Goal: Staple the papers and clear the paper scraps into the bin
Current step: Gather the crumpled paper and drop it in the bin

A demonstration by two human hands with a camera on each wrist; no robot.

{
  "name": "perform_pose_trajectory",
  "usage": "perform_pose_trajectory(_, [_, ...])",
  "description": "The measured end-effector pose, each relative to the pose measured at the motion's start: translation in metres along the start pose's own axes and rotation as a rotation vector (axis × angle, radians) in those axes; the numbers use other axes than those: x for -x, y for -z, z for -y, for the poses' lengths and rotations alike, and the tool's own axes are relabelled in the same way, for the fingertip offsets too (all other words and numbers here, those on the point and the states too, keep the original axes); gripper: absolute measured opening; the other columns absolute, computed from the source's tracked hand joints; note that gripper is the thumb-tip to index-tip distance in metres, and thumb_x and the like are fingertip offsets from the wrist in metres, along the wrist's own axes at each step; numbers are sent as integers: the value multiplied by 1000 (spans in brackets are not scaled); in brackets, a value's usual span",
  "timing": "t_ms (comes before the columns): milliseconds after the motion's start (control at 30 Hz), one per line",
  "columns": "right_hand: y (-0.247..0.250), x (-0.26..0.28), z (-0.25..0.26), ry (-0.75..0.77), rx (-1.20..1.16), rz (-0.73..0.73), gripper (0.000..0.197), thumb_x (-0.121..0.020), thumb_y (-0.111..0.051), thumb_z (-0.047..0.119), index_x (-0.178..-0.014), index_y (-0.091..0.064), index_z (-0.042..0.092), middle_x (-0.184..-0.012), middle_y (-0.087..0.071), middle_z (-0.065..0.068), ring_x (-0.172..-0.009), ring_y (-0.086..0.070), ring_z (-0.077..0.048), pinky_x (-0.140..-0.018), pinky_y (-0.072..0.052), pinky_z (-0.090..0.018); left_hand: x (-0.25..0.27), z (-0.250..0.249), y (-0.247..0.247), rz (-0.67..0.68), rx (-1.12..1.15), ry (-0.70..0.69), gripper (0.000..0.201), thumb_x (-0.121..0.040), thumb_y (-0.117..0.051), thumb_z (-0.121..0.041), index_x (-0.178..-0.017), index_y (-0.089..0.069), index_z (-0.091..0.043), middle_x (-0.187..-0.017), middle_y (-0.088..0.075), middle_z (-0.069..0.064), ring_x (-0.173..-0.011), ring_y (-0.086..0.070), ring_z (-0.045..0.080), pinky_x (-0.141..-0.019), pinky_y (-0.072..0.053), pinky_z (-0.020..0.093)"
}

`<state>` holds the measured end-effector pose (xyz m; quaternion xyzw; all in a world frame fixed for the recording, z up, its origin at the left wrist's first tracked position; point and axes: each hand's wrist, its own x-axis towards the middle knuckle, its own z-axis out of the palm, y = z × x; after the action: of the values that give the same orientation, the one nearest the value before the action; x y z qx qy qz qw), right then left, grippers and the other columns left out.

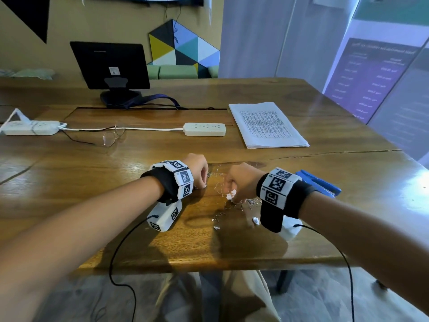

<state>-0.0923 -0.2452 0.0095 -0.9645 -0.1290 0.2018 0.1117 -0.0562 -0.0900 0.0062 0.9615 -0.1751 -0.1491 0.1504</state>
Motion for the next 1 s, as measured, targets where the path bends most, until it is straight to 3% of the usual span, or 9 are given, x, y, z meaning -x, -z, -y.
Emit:
perform_pose_trajectory(133, [1, 2, 5, 1, -6, -7, 19, -76, -76, 10, -94, -72, 9, -102, -71, -7, -55, -62, -6, -49, -47, -14, 8, -2, 3, -11, 3, -11, 11, -77, -75, -11, -80, -73, -1, -91, -73, 12, -76, -61, 15, -51, -40, 13])
perform_pose_trajectory(267, [0, 6, 11, 12, 41, -40, 16, -73, -77, 9, -89, -74, 10, -97, -74, -7, -54, -59, -7, -53, -51, -16, 19, -7, 9, -33, 19, -23, 11, -77, -74, -9, -80, -72, 1, -85, -71, 13, -55, -54, 8, -51, -41, 15])
perform_pose_trajectory(333, [0, 11, 11, 13, 28, -66, 16, -72, -78, 9, -88, -75, 10, -91, -73, -5, -52, -57, -4, -54, -51, -16, 25, -13, 12, -40, 22, -31, 11, -77, -74, -8, -81, -72, 2, -85, -69, 11, -52, -51, 5, -49, -39, 15])
perform_pose_trajectory(500, [12, 39, -4, -9, -87, -224, 15, -70, -77, 11, -84, -73, 14, -57, -54, 15, -48, -48, 0, -43, -35, -9, 35, -38, 16, -97, 20, -111, 3, -76, -73, -6, -78, -72, -4, -81, -62, 1, -62, -54, 9, -52, -43, 17])
perform_pose_trajectory(600, [13, 64, -28, -24, -165, -301, 13, -68, -77, 12, -72, -73, 24, -38, -51, 13, -40, -47, 0, -48, -39, -12, 36, -61, 12, -118, 22, -183, 3, -74, -74, -8, -75, -71, -9, -75, -60, -1, -64, -54, 11, -53, -43, 20])
perform_pose_trajectory(733, [0, 108, -68, -77, -266, -327, 11, -70, -77, 15, -73, -74, 25, -50, -61, 10, -42, -48, 2, -50, -40, -12, 34, -102, -4, -102, 48, -308, 5, -71, -75, -11, -71, -71, -12, -69, -60, -4, -61, -51, 6, -51, -39, 17])
perform_pose_trajectory(833, [-13, 143, -96, -141, -277, -344, 9, -70, -76, 15, -72, -72, 23, -42, -57, 20, -46, -52, 1, -53, -44, -18, 31, -141, -25, -51, 5, -431, 3, -72, -73, -12, -73, -71, -12, -71, -59, -5, -67, -51, 10, -52, -35, 17])
perform_pose_trajectory(900, [-23, 166, -115, -183, -266, -360, 13, -69, -76, 17, -69, -71, 29, -46, -57, 28, -56, -56, 0, -57, -44, -15, 29, -167, -42, -16, -39, -505, 5, -73, -73, -15, -76, -72, -11, -76, -63, -2, -70, -52, 11, -56, -35, 20])
perform_pose_trajectory(1000, [-37, 205, -141, -256, -284, -369, 13, -67, -76, 17, -70, -73, 29, -56, -65, 17, -58, -56, 0, -54, -41, -7, 27, -203, -72, 78, 20, -564, 7, -72, -73, -13, -69, -67, -14, -86, -72, 4, -70, -55, 14, -61, -43, 25])
